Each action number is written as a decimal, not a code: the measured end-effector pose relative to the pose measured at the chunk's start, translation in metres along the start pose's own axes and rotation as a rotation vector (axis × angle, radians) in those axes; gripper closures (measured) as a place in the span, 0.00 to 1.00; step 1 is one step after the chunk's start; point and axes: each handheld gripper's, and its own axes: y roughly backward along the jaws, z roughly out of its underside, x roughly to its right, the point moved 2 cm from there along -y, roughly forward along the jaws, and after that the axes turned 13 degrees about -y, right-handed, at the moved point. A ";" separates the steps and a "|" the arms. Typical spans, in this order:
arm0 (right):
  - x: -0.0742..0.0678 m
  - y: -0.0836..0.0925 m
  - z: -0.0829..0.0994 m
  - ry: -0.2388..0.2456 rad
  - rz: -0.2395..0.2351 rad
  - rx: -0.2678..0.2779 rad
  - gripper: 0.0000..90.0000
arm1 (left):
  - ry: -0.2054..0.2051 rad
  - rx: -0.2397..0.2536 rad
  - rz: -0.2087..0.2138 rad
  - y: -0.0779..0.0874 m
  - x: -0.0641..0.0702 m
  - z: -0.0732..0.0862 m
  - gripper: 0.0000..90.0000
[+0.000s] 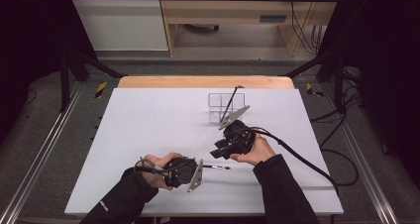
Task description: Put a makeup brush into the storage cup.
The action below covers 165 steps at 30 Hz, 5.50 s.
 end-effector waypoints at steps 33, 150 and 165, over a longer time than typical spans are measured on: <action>0.019 0.031 0.038 -0.147 0.193 0.360 0.14 | 0.429 0.105 -0.009 -0.008 0.007 0.026 0.92; -0.003 -0.023 0.018 -0.466 -0.065 0.694 0.91 | 1.081 0.370 -0.248 -0.018 -0.008 -0.003 0.93; -0.003 -0.013 0.018 -0.401 -0.075 0.710 0.93 | 1.020 0.382 -0.217 -0.009 -0.010 0.003 0.68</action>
